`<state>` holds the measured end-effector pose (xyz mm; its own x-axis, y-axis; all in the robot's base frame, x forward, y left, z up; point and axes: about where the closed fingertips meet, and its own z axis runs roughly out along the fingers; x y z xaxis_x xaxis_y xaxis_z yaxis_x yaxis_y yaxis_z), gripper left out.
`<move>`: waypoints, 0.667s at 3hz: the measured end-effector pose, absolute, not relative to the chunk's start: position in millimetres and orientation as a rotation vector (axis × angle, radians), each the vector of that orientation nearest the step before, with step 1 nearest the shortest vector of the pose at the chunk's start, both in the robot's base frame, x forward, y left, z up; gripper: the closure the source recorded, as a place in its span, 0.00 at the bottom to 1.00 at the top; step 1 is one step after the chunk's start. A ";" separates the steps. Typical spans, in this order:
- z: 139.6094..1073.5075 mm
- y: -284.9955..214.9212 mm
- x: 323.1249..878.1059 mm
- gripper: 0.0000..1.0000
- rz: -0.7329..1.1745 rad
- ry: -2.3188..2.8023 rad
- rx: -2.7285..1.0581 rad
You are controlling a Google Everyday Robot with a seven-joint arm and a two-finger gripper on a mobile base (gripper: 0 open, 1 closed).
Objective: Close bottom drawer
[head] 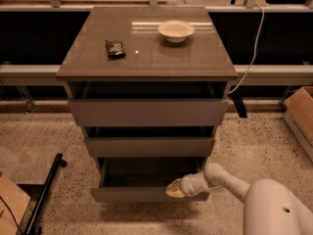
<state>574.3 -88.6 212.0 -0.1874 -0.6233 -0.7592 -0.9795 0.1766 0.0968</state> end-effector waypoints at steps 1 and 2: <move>212.0 -88.6 574.3 1.00 0.807 1.886 -1.506; 212.0 -88.6 574.3 1.00 0.807 1.886 -1.506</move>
Offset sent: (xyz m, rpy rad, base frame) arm -0.0297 -0.0065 0.0137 -0.0560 0.0528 0.0115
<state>574.3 -88.6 212.0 -0.1874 -0.6233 -0.7592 -0.9795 0.1765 0.0968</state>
